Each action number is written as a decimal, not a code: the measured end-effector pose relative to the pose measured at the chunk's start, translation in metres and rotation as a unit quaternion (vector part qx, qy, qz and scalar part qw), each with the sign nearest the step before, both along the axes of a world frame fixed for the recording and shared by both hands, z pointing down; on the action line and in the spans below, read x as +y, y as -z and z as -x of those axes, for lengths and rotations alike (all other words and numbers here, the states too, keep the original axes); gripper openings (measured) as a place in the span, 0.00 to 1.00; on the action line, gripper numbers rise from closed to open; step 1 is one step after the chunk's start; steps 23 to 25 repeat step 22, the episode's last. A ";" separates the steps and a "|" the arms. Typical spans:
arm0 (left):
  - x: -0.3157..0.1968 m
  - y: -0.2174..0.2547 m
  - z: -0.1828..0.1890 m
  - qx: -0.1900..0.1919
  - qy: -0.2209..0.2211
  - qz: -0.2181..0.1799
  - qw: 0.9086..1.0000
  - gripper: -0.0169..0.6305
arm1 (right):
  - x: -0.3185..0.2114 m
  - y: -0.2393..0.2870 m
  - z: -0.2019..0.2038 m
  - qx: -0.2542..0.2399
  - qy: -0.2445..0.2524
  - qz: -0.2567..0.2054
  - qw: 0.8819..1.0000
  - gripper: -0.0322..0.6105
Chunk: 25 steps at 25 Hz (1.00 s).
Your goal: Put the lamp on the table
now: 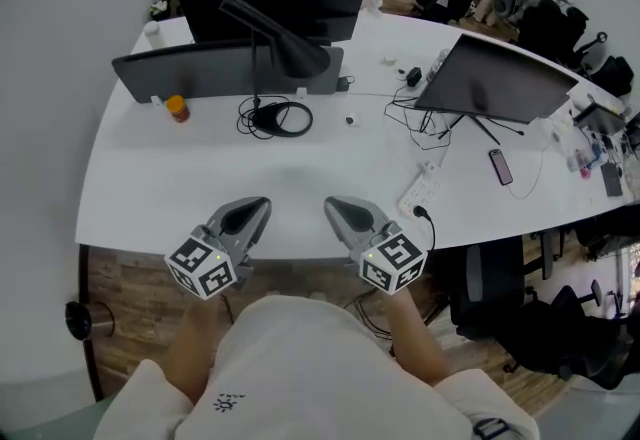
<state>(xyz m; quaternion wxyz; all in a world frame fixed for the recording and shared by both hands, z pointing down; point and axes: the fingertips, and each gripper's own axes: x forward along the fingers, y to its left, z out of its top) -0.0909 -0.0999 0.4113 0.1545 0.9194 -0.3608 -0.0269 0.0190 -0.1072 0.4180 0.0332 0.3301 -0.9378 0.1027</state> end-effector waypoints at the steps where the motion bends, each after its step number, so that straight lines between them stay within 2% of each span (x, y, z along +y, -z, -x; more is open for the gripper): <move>1: -0.001 0.000 0.001 -0.001 -0.001 -0.002 1.000 0.02 | 0.000 0.001 0.001 0.001 -0.001 -0.001 1.000 0.05; 6: -0.001 0.002 0.005 -0.011 -0.007 -0.012 1.000 0.02 | 0.001 0.004 0.005 0.000 -0.008 -0.003 1.000 0.05; 14: 0.002 0.003 0.013 -0.007 -0.010 -0.014 1.000 0.02 | 0.007 0.010 0.012 0.001 -0.010 -0.011 1.000 0.05; 25: 0.007 -0.003 0.019 -0.006 -0.014 -0.007 1.000 0.02 | 0.014 0.009 0.016 0.002 -0.012 -0.012 1.000 0.05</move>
